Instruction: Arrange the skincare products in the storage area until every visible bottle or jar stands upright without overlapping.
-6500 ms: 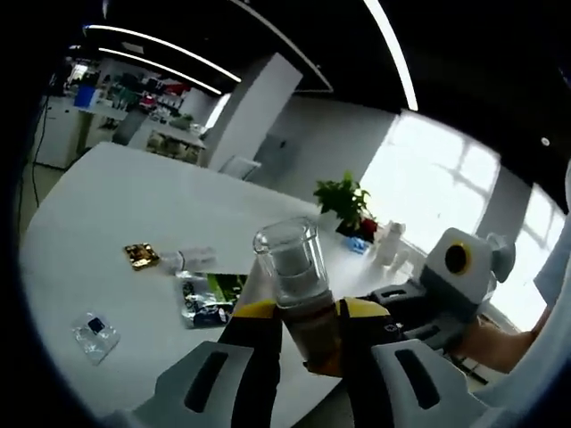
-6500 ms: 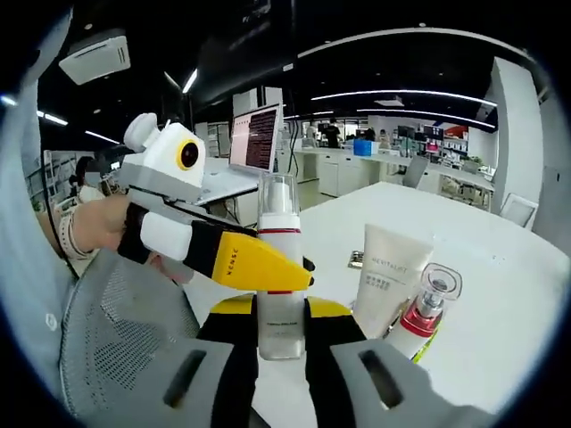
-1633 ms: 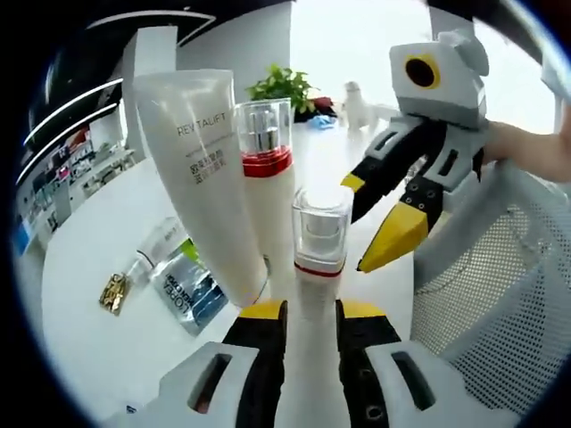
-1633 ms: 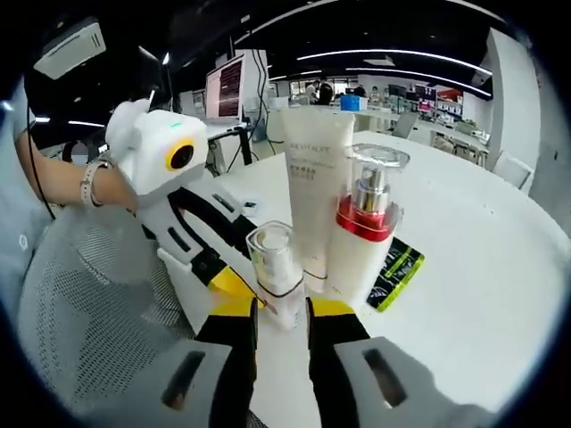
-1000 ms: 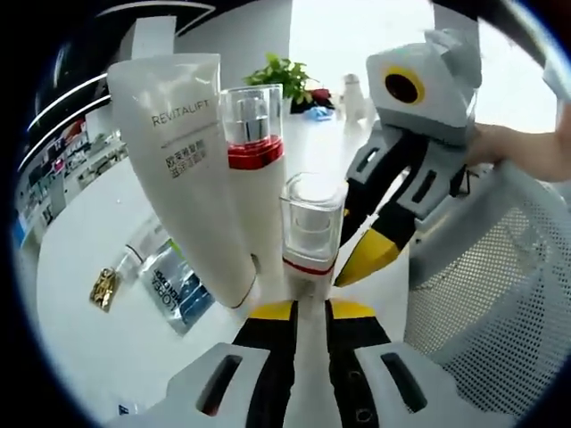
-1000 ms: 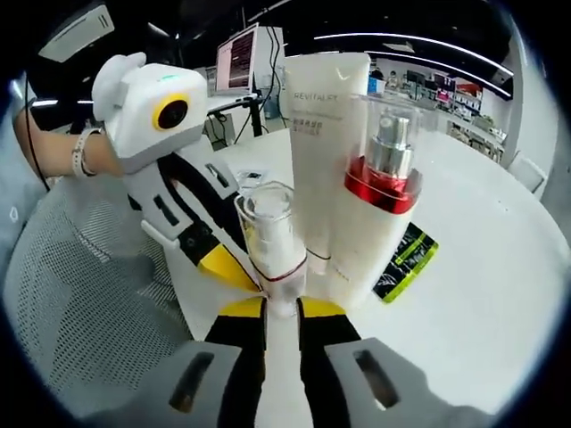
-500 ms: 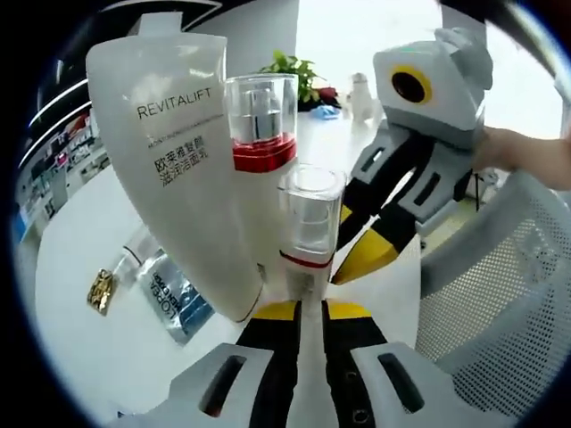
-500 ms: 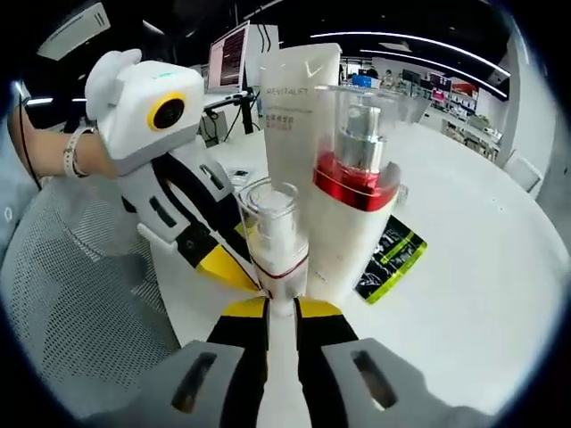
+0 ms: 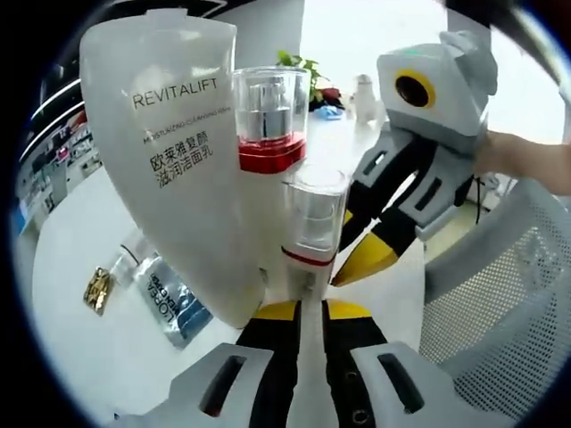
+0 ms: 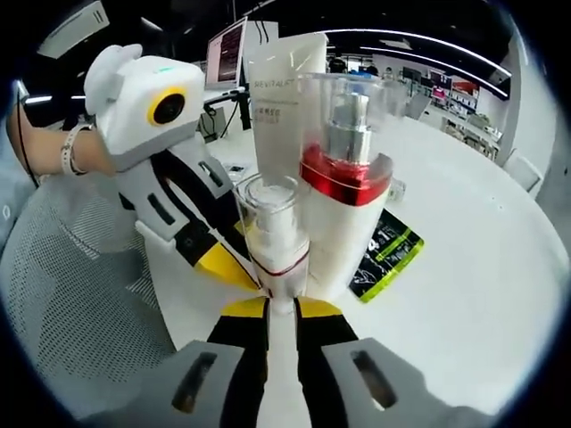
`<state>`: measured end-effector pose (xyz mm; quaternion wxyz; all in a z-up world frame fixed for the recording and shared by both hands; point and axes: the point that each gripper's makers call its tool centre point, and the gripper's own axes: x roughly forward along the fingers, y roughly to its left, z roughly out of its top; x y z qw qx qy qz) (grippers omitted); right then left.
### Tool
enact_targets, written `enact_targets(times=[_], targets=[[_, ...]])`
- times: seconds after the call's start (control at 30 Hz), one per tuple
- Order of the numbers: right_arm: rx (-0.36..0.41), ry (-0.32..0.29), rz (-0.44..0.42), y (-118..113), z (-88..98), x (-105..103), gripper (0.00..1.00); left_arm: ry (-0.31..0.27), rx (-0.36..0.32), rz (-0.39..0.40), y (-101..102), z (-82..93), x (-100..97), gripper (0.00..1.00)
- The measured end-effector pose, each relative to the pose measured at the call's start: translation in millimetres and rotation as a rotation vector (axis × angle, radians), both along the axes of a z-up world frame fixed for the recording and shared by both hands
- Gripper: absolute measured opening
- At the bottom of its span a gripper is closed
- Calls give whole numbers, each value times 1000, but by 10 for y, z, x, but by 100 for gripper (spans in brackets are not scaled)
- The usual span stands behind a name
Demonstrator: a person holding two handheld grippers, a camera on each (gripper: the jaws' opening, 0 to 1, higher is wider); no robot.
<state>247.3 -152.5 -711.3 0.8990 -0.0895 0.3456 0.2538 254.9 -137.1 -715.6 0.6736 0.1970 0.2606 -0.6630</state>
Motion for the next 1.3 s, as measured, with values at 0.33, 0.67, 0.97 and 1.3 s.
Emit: enact_targets(times=[0.33, 0.67, 0.97, 1.3], targets=[[-5, -3, -4, 14, 56, -47, 12, -2, -1, -1, 68, 50, -2, 6], [-29, -18, -8, 37, 158, -134, 15, -23, 1, 13, 237, 159, 20, 8], [-24, -40, -21, 82, 298, -196, 21, -31, 5, 32, 418, 234, 9, 14], [-39, -76, -51, 86, 514, -218, 31, -28, 9, 51, 665, 353, 5, 29]])
